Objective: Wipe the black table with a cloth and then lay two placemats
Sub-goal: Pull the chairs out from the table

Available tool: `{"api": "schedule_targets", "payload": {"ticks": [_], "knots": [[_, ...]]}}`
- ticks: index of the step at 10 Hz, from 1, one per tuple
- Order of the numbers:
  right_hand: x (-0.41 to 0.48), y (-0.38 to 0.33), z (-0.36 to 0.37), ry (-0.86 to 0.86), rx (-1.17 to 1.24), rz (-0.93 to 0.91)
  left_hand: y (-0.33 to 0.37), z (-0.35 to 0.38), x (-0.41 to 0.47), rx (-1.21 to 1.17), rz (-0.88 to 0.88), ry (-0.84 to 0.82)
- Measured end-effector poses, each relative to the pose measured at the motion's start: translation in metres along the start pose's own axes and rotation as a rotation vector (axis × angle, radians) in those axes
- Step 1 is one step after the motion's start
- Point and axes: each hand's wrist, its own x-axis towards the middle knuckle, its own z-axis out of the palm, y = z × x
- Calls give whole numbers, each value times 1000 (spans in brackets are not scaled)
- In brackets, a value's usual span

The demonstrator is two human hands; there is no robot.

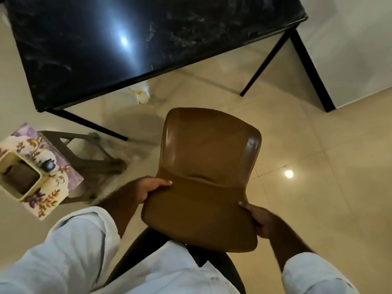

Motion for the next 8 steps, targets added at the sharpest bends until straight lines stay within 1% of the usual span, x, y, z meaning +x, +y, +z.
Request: {"api": "schedule_targets", "payload": {"ticks": [1, 2, 3, 4, 5, 6, 7, 8], "knots": [[4, 5, 6, -105, 128, 47, -6, -1, -1, -21, -75, -2], [1, 1, 12, -81, 172, 51, -9, -3, 6, 3, -91, 31], [-6, -6, 11, -50, 154, 45, -5, 5, 6, 20, -27, 79], [-5, -16, 2, 15, 104, 14, -4, 10, 2, -6, -1, 108], [-8, -42, -14, 73, 1, -18, 7, 16, -16, -28, 37, 101], [-22, -83, -25, 107, -101, -79, 13, 17, -32, -81, 87, 110], [-32, -127, -28, 137, -182, -142, 18, 12, -41, -132, 169, 80], [-28, -169, -34, 174, -273, -191, 28, 8, -43, -193, 217, 126]]}}
